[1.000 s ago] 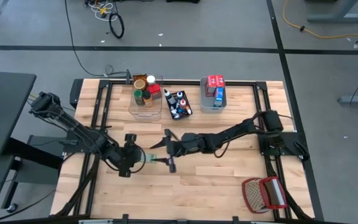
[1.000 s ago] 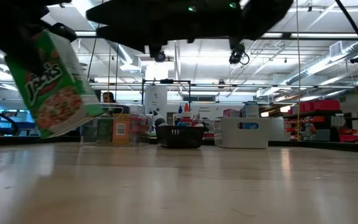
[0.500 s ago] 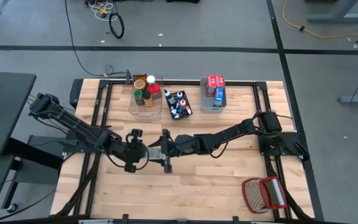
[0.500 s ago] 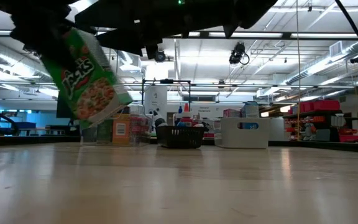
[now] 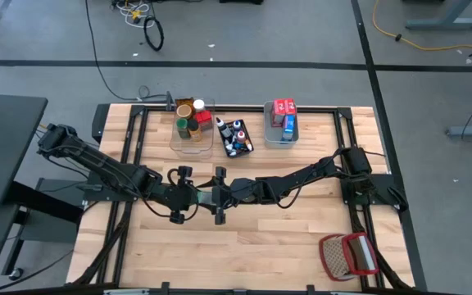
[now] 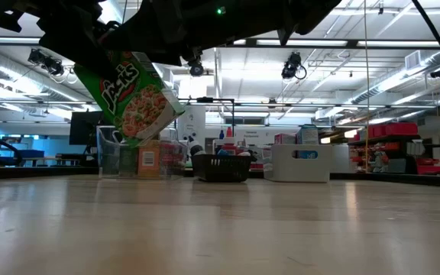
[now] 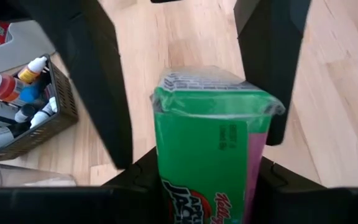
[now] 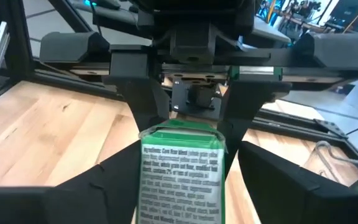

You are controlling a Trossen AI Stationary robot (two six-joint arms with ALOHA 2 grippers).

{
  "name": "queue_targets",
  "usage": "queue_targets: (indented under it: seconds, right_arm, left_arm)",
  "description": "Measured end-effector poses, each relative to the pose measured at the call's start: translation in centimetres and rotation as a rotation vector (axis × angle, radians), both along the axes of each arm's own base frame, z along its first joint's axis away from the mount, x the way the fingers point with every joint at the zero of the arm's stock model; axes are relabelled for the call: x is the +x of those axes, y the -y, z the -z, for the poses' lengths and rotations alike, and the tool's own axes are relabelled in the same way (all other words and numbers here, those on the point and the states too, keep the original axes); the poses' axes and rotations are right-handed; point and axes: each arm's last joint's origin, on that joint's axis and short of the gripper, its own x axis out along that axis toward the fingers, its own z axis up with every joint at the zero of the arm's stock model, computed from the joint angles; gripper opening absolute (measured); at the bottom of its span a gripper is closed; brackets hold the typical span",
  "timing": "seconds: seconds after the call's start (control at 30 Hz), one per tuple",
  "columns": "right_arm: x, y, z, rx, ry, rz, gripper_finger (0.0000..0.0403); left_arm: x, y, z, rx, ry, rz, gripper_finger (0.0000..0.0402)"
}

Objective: Pick & Place Kitchen Items
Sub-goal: Put the green cereal box into the gray bin

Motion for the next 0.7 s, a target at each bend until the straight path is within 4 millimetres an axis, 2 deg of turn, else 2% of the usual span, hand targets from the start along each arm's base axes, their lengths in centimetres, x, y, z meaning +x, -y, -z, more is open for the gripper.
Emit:
queue_targets:
  seconds: [0.43,0.7]
  right_arm:
    - [-0.05,-0.02,0.15,0.025,-0.018,-0.005,0.0158]
    - [-0.21,0.09,0.24,0.016,-0.046,0.012,0.0154]
  left_arm:
    - [-0.03,-0.06,0.01,-0.01,0.008,-0.041,0.0152]
    - [-0.04,-0.08,0.01,-0.004,0.009,-0.046,0.0205]
